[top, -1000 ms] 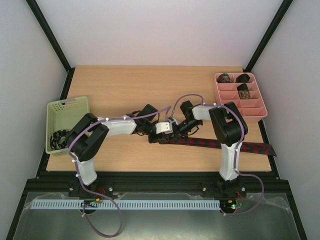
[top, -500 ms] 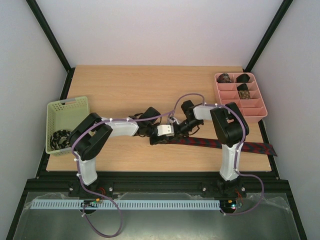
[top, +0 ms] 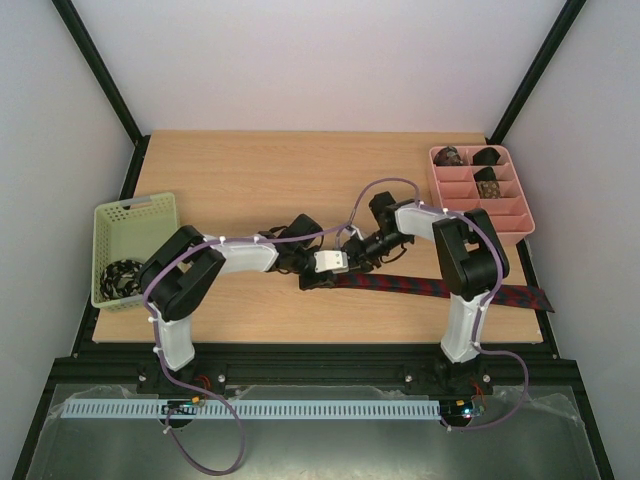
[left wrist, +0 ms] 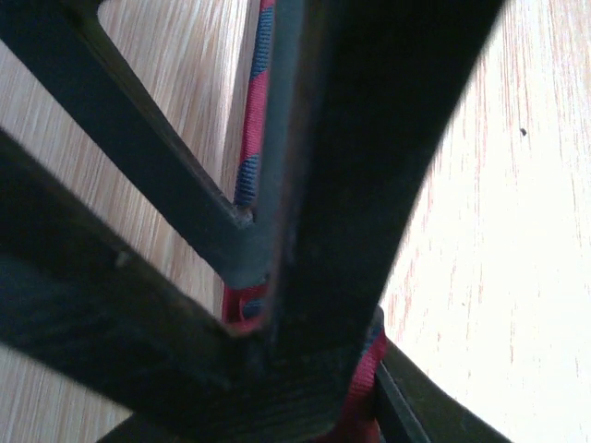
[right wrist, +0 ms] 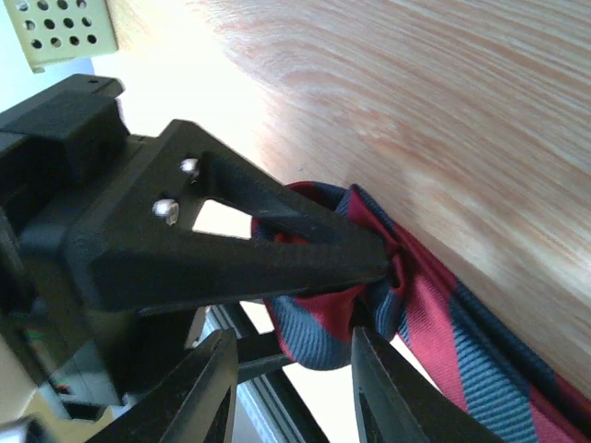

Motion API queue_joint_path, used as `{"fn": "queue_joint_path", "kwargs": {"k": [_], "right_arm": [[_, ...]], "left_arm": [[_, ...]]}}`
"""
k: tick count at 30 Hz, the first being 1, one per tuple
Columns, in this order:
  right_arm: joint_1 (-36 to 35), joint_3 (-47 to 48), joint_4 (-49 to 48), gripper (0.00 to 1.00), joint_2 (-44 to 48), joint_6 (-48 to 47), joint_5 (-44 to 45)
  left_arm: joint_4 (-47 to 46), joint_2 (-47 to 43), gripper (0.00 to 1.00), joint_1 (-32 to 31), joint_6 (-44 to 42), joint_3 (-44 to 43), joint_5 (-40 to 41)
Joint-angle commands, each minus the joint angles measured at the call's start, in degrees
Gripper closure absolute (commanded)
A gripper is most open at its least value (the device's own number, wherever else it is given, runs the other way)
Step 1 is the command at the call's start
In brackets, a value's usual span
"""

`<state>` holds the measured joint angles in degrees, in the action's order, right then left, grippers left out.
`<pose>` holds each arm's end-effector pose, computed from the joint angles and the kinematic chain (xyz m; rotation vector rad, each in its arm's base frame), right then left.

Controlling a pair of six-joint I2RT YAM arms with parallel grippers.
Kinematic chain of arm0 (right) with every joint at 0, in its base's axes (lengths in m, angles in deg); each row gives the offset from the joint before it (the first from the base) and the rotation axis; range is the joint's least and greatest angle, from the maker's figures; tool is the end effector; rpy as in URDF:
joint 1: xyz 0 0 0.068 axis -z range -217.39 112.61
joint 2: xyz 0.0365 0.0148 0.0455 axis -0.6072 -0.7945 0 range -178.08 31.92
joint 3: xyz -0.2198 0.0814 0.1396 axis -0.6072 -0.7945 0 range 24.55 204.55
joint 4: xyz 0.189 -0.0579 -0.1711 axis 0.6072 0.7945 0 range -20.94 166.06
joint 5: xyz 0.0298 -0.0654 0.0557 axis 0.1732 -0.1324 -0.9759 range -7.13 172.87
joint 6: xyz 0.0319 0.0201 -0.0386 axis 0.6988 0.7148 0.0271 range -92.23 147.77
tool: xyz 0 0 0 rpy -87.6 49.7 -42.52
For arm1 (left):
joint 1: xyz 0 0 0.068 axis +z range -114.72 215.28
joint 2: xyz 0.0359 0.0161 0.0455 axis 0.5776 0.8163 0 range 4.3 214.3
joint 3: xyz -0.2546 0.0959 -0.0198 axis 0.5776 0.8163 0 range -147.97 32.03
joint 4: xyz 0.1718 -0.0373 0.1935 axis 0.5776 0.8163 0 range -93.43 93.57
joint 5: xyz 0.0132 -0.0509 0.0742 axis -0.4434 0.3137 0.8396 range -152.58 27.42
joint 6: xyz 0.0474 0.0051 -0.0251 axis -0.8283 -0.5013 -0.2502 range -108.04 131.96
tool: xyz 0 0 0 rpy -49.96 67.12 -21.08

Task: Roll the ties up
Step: Roll the tie at the center of the board.

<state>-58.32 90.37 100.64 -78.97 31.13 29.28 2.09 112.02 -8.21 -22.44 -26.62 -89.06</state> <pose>0.3182 0.1524 0.1365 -0.5856 2.7148 1.4370 0.2557 -0.2645 0.1329 1.7102 1.8184 -0.6468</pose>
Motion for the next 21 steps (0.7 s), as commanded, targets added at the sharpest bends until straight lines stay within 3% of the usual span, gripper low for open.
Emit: {"fn": "queue_joint_path", "kwargs": {"k": [1, 7, 10, 12, 18, 20, 21], "right_arm": [[-1.3, -2.2, 0.1, 0.65, -2.9, 0.4, 1.1], [-1.3, -2.6, -2.2, 0.72, -3.9, 1.1, 1.7], [-1.4, -1.9, -2.0, 0.94, -4.7, 0.9, 2.4], [-1.3, -1.9, -1.6, 0.99, -4.7, 0.3, 2.6], [-1.1, -2.6, -0.6, 0.99, -4.6, -1.2, 2.3], [-1.1, -2.5, -0.8, 0.99, -4.6, -1.1, 1.8], [-1.1, -2.2, -0.9, 0.99, -4.6, -1.0, 1.4]], "left_arm": [[5.1, 2.8, 0.68, -0.5, -0.5, -0.1, 2.3], [4.9, 3.1, 0.67, -0.5, -0.1, -0.3, 2.6], [4.8, 3.0, 0.66, -0.4, 0.4, -0.7, 2.6], [4.1, 2.4, 0.62, 0.0, 1.4, -0.6, 2.6], [-1.8, -6.8, 0.24, 4.1, 4.8, 1.6, -1.3], [-5.5, -11.4, 0.04, 4.8, 5.8, 4.0, -0.9], [-6.6, -13.5, 0.01, 5.1, 5.9, 4.9, -1.2]]}}
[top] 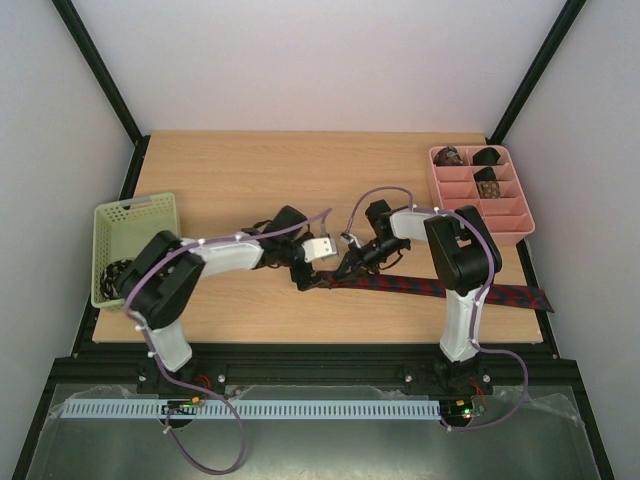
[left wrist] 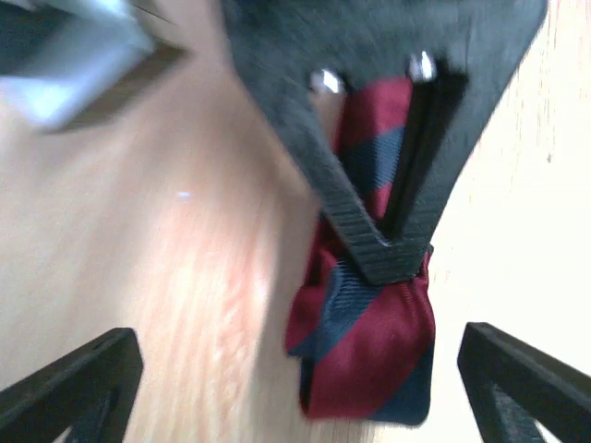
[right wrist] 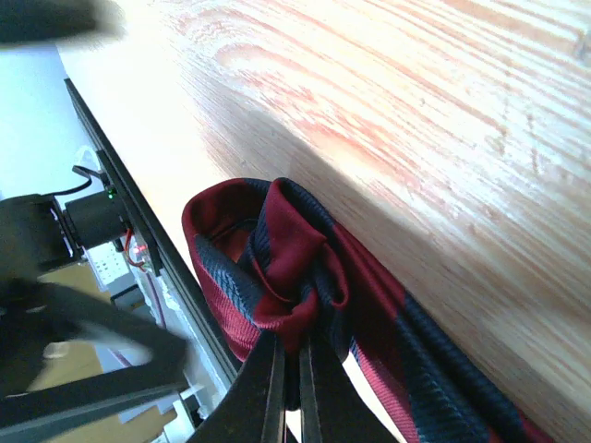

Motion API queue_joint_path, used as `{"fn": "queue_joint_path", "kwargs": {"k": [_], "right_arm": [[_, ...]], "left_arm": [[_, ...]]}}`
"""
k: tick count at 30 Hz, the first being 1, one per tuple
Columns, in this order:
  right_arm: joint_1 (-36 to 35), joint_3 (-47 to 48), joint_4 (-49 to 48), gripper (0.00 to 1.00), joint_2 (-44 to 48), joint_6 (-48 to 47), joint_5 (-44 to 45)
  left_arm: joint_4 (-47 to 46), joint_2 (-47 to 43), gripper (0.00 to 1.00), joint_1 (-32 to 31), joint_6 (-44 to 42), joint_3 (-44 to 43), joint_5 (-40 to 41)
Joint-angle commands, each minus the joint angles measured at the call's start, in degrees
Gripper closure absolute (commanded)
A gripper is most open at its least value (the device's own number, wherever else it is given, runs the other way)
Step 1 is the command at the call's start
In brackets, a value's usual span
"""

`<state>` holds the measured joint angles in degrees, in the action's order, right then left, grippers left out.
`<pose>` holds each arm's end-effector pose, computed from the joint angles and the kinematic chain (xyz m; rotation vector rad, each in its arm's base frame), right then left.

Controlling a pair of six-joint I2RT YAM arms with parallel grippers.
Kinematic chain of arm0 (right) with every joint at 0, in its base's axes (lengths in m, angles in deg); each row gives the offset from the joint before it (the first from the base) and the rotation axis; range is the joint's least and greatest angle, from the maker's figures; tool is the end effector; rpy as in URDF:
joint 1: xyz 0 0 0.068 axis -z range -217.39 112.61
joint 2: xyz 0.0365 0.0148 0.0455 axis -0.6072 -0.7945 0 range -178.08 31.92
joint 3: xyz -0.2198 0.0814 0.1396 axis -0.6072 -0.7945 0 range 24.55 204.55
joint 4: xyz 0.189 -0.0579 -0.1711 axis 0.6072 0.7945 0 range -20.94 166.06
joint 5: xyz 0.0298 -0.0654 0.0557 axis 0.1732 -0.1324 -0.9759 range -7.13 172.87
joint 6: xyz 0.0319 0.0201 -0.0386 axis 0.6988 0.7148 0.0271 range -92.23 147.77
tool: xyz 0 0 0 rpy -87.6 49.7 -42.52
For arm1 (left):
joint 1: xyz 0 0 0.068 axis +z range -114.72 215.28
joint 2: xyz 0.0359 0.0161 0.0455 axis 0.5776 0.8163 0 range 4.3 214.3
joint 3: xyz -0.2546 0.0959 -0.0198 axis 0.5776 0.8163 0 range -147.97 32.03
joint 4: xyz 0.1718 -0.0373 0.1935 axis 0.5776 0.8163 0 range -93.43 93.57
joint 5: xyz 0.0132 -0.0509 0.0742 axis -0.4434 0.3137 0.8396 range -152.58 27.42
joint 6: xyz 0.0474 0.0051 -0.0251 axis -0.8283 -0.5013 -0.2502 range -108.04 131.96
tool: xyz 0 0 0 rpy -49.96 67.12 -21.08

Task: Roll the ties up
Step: Roll the tie at the center of the board.

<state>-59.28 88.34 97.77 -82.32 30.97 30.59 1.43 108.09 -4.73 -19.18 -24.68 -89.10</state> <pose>0.3130 0.1562 0.1094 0.5805 -2.7276 -1.3918 0.2647 -0.2430 0.1480 1.5829 1.8715 -0.6392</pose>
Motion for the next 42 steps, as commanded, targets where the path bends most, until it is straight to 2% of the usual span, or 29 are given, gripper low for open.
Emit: {"fn": "queue_joint_path", "kwargs": {"k": [1, 3, 5, 6, 8, 10, 14, 18, 25, 32, 35, 39, 42], "right_arm": [[-0.2, 0.1, 2.1, 0.99, -1.3, -0.9, -0.1], [-0.2, 0.6, 2.4, 0.99, -1.5, -1.1, -0.6], [-0.2, 0.7, 2.6, 0.99, -1.5, -1.5, -0.7], [-0.2, 0.6, 2.6, 0.99, -1.6, -1.5, -0.7], [-0.2, 0.8, 2.6, 0.99, -1.8, -1.4, -0.9], [-0.2, 1.1, 2.6, 0.99, -2.0, -1.3, -0.9], [-0.2, 1.7, 2.7, 0.99, -2.1, -1.3, -1.4], [-0.2, 2.0, 3.2, 0.99, -2.3, -1.6, -1.8], [-0.2, 2.7, 3.5, 0.99, -3.1, -1.4, -2.9], [-0.2, 2.6, 3.7, 0.99, -2.9, -1.6, -4.7], [-0.2, 2.5, 3.9, 0.99, -2.9, -1.8, -5.5], [-0.1, 2.5, 4.3, 0.99, -2.7, -2.0, -6.3], [0.6, 2.7, 5.9, 0.97, -2.1, -2.7, -5.9]], "left_arm": [[-6.8, -11.2, 0.01, 1.8, 2.8, 3.7, -1.4], [-10.8, -13.5, 0.01, 2.0, 7.0, 5.3, 0.7], [-17.9, -14.5, 0.01, 2.2, 18.2, 8.4, 6.7], [-16.5, -13.5, 0.01, 2.6, 20.5, 8.2, 6.3], [-7.4, -9.4, 0.01, 4.2, 15.3, 4.8, -6.2], [-6.1, -8.0, 0.01, 4.4, 13.4, 5.6, -9.4], [-21.1, -11.6, 0.01, 3.7, 9.7, 16.0, -7.8], [-22.1, -7.6, 0.01, 1.9, 4.3, 15.8, -6.3], [-26.3, -0.6, 0.01, 0.2, 0.0, 13.9, -5.3], [-27.0, 4.1, 0.04, -0.7, 0.1, 12.0, -5.2], [-26.4, 5.2, 0.13, -1.3, -0.5, 11.8, -5.1], [-24.8, 4.8, 0.42, -1.6, -0.1, 12.5, -4.8], [-24.1, 3.1, 0.59, -1.6, 0.1, 14.8, -4.8]]}}
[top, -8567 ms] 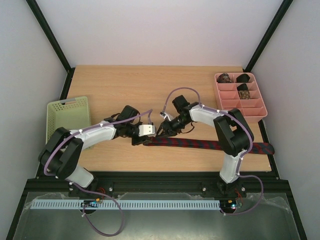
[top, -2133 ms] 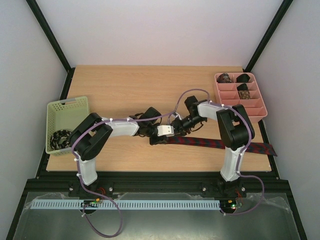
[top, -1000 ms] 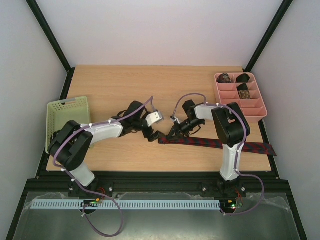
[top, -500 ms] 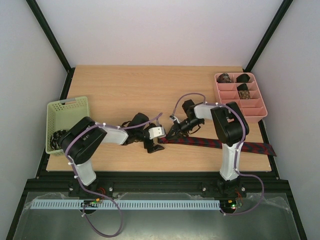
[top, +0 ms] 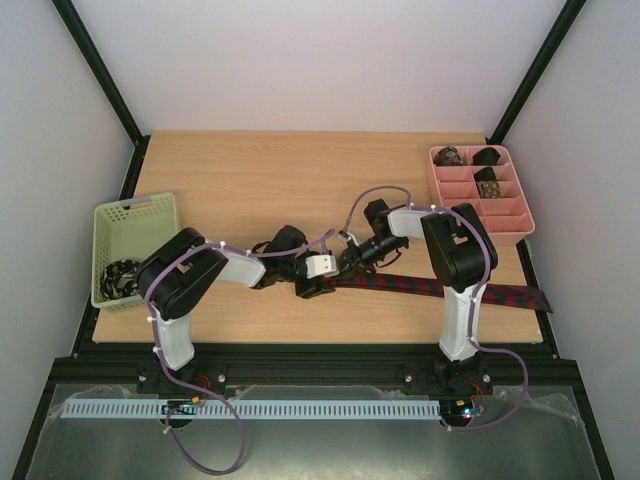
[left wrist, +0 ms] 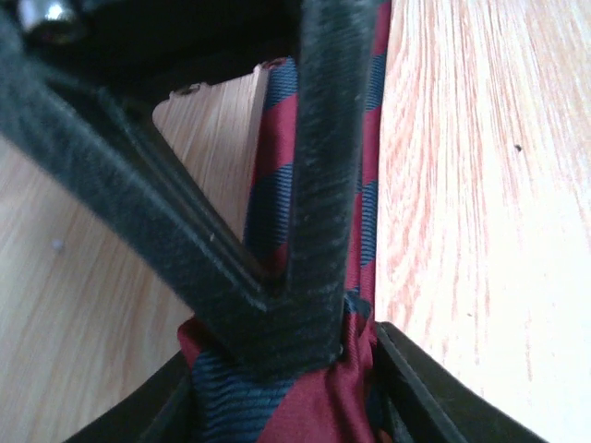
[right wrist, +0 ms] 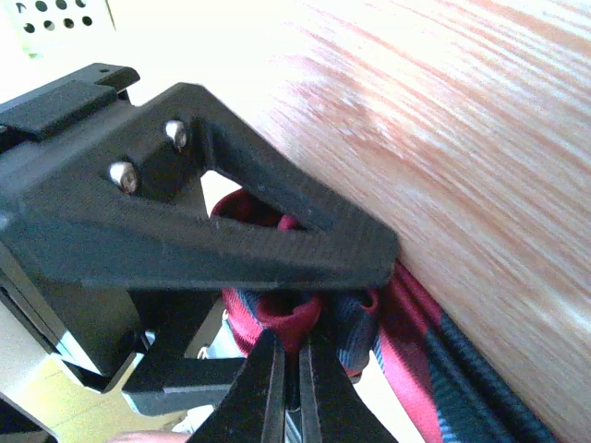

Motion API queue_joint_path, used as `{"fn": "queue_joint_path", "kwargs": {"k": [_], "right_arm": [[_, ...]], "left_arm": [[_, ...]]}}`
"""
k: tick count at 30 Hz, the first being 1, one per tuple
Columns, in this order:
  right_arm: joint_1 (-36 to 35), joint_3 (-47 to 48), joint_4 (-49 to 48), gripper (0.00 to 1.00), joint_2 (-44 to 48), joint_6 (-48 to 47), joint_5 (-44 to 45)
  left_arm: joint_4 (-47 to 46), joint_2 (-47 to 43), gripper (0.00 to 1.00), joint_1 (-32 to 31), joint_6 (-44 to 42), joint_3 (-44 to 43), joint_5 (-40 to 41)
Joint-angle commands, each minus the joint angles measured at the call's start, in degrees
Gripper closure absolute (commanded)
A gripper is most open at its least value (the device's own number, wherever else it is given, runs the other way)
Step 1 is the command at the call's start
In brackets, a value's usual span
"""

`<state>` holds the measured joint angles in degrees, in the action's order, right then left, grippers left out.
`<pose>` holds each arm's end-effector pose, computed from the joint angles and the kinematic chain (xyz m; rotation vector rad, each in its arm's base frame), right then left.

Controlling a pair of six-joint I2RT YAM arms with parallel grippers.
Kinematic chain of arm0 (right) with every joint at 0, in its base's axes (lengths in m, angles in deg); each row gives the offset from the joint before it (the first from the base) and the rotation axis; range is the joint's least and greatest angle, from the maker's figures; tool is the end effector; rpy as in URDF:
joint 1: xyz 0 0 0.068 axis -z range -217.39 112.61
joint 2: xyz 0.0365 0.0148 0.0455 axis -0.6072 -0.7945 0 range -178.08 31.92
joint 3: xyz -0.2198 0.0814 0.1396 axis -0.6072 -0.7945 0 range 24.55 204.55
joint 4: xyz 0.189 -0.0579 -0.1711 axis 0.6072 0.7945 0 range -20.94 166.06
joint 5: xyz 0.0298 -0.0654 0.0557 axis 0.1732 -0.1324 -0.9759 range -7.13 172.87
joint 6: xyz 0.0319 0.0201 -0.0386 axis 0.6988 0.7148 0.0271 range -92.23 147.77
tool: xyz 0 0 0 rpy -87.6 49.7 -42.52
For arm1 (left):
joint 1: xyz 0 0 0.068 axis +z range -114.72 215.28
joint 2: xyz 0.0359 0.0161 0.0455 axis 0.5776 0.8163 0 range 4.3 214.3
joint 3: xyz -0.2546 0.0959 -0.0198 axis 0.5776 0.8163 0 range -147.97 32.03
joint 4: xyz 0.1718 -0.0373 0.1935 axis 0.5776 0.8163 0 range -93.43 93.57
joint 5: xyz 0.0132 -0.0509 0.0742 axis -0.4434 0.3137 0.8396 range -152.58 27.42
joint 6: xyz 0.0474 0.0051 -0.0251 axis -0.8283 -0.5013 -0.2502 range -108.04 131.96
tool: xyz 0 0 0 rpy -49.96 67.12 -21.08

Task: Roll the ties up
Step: Roll the tie at the center of the board.

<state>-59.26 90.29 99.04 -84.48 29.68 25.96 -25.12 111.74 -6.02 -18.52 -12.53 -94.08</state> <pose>0.3177 0.1597 0.1063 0.5873 -2.6438 -1.4804 0.2452 -0.2402 0.1059 1.5496 1.6511 -0.7267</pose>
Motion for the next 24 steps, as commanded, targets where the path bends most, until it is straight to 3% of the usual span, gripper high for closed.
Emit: {"fn": "queue_joint_path", "kwargs": {"k": [1, 4, 9, 12, 18, 24], "right_arm": [[1.0, 0.6, 4.8, 0.97, 0.4, -1.3, -0.8], [1.8, 0.3, 6.3, 0.95, 0.3, -2.3, 0.8], [1.8, -1.3, 7.3, 0.99, -1.7, -4.8, 4.2], [1.8, -2.3, 7.1, 0.99, -2.7, -5.9, 6.3], [1.8, -3.7, 4.1, 0.99, -3.0, -5.3, 11.0], [1.8, -3.3, 3.3, 0.99, -4.8, -5.7, 12.3]], "left_arm": [[2.4, -1.0, 0.63, -0.3, -0.5, 3.6, 0.1], [2.9, -1.8, 0.72, -0.3, -0.6, 5.5, -0.3], [2.0, -1.5, 0.74, -0.2, -0.4, 6.1, 0.1], [1.5, -1.5, 0.67, 0.3, 0.2, 5.8, -0.8], [-2.0, -5.0, 0.42, 3.2, 1.9, 10.1, -6.3], [-8.7, -5.1, 0.35, 3.5, 3.4, 13.1, -8.2]]}}
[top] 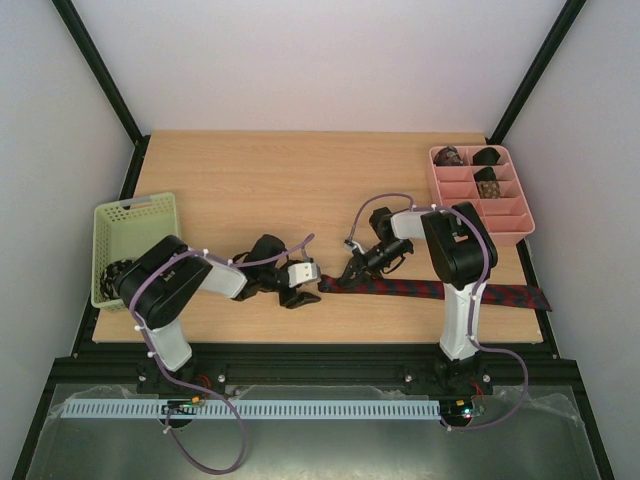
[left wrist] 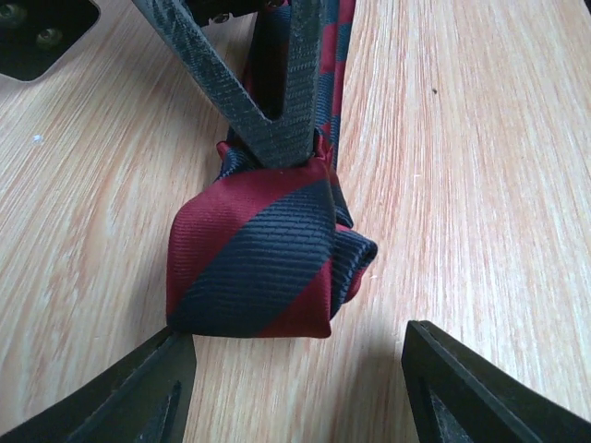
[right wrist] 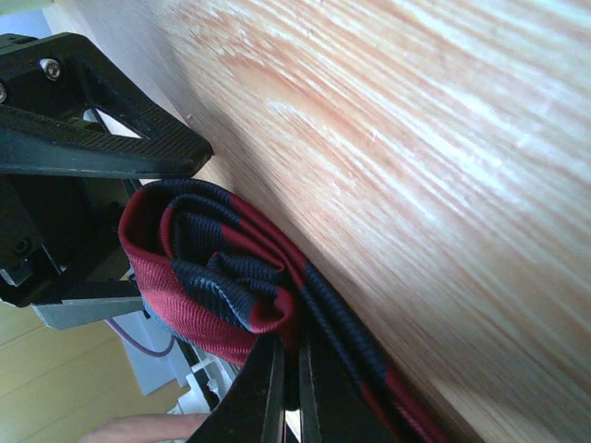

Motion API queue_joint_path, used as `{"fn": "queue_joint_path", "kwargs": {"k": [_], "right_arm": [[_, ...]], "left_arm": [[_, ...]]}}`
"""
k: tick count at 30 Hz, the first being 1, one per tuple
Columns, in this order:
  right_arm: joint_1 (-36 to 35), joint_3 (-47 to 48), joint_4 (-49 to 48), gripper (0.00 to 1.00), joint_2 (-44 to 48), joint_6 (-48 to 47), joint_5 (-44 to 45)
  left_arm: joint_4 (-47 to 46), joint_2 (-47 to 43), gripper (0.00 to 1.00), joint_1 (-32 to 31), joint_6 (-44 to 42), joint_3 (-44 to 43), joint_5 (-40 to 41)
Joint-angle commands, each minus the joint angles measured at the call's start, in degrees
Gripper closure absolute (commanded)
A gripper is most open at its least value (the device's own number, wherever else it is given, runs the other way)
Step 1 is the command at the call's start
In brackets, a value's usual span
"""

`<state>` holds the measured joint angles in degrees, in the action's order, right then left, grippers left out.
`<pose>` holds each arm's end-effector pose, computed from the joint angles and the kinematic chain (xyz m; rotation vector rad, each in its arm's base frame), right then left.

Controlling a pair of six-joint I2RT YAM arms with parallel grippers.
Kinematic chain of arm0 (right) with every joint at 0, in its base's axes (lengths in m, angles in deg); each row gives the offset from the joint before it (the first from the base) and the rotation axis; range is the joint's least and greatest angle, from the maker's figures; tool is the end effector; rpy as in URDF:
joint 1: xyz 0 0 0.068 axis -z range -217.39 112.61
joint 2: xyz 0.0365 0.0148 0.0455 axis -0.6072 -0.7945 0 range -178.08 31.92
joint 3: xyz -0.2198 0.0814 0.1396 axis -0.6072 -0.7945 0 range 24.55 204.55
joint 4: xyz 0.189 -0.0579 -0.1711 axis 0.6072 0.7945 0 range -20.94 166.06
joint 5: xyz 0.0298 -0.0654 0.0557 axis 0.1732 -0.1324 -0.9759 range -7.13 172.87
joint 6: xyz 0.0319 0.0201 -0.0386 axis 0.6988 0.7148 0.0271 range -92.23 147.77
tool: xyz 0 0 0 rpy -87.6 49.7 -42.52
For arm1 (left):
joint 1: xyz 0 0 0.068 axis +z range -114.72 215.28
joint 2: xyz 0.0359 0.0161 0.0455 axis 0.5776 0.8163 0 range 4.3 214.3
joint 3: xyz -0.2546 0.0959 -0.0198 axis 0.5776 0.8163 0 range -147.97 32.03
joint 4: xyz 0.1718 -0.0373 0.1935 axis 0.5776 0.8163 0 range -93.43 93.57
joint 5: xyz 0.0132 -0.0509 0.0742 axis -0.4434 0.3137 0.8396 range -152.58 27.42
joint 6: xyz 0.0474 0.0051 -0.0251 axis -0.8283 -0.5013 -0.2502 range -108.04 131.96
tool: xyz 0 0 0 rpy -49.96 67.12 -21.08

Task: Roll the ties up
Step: Roll the tie at the center of the board.

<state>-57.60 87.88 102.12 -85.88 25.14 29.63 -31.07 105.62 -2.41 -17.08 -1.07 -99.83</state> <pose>0.3077 0.1437 0.0873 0.5682 -2.6632 -1.3577 0.2212 -0.1981 0.1006 1.4987 1.6538 -0.8177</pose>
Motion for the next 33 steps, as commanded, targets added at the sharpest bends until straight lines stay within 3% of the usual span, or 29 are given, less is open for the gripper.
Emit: {"fn": "queue_joint_path", "kwargs": {"k": [1, 8, 16, 28, 33], "right_arm": [[0.1, -1.0, 0.1, 0.99, -3.4, -1.3, 8.9], [0.1, -1.2, -0.3, 0.99, -4.2, -2.5, 10.5], [0.1, -1.3, -0.2, 0.99, -4.7, -3.1, 11.3], [0.2, -1.3, 0.3, 0.99, -4.9, -4.6, 11.0], [0.1, -1.4, 0.4, 0.99, -4.4, -5.0, 10.6]], "left_arm": [[-3.9, 1.8, 0.35, 0.0, 2.8, 1.4, -2.5], [-9.0, 4.2, 0.37, -0.1, 3.8, 0.8, -3.1], [-8.1, 2.3, 0.61, -1.1, 2.9, -2.2, -6.0], [-11.3, 8.0, 0.64, -5.3, 8.3, -8.5, -2.4], [-8.6, 11.2, 0.63, -5.5, 5.6, -8.7, -0.2]]}}
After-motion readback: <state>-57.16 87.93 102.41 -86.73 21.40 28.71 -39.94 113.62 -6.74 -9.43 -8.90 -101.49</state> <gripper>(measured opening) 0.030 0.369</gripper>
